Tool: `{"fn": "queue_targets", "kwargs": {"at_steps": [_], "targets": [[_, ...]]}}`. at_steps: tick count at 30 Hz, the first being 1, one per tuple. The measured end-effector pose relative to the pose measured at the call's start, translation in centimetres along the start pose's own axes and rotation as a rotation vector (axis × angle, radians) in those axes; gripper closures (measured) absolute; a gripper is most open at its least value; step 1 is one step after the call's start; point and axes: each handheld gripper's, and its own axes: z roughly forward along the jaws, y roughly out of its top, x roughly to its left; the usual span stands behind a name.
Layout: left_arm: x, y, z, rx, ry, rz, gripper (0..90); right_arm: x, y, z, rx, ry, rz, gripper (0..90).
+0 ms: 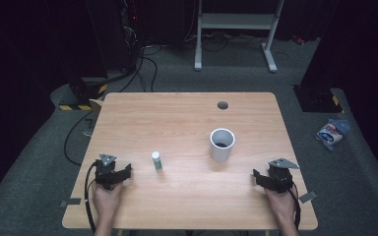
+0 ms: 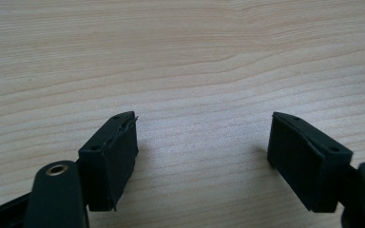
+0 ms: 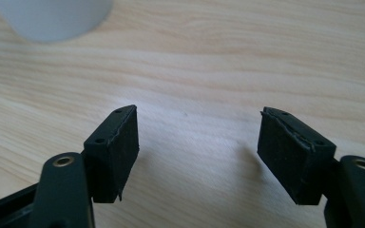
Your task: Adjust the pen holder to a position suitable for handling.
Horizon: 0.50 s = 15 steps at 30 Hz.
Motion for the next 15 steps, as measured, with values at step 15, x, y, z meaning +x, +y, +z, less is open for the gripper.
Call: {"fn": "queue_targets", "kwargs": {"at_steps": [15], "targets": [[-0.1,0.0,0.0,-0.004,0.000,-0.011,25.4,1.4,3.4,0.5,-0.059,0.134,-0.018,36.6]]}}
